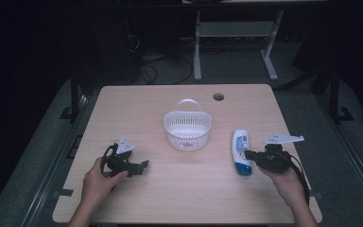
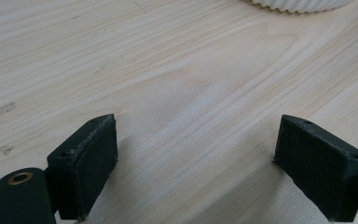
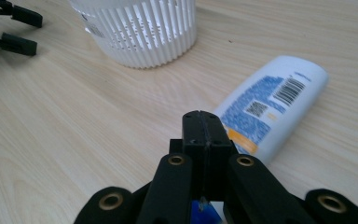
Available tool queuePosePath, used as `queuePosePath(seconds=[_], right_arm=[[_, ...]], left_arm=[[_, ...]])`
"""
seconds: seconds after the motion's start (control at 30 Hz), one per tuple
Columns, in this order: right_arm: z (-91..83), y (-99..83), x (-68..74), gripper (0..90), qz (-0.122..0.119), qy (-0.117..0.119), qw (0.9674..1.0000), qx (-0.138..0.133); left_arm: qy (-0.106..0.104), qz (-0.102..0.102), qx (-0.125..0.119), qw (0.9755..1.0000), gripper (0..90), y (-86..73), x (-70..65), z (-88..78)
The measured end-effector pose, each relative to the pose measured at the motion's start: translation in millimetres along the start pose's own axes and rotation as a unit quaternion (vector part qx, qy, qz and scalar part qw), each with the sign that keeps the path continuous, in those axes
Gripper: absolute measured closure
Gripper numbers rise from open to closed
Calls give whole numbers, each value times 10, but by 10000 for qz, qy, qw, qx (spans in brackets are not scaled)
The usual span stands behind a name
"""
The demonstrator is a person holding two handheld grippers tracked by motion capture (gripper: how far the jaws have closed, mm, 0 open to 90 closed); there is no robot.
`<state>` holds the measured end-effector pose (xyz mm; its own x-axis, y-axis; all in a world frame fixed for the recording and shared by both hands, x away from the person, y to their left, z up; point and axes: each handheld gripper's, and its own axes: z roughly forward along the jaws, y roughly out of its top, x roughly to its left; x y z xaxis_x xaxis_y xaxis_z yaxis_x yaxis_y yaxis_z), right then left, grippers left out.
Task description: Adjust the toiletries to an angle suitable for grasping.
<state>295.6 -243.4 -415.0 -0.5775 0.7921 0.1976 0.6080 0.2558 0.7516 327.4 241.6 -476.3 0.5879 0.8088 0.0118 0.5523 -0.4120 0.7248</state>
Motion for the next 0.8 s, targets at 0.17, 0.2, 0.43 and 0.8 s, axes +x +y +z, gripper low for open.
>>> queuePosePath(seconds=[0.17,0.2,0.43,0.8], right_arm=[[88,56,42,897,14,113,9999,-51],[104,54,46,897,-10,133,9999,-82],[196,5,101,897,-2,254,9996,-81],[320,-98,147,897,-64,240,9995,182]], left_arm=[[0,1,0,10000,126,0,0,0],[0,-1,0,10000,126,0,0,0],[-1,14,5,10000,127,0,2,0],[1,-4,-6,10000,126,0,0,1]])
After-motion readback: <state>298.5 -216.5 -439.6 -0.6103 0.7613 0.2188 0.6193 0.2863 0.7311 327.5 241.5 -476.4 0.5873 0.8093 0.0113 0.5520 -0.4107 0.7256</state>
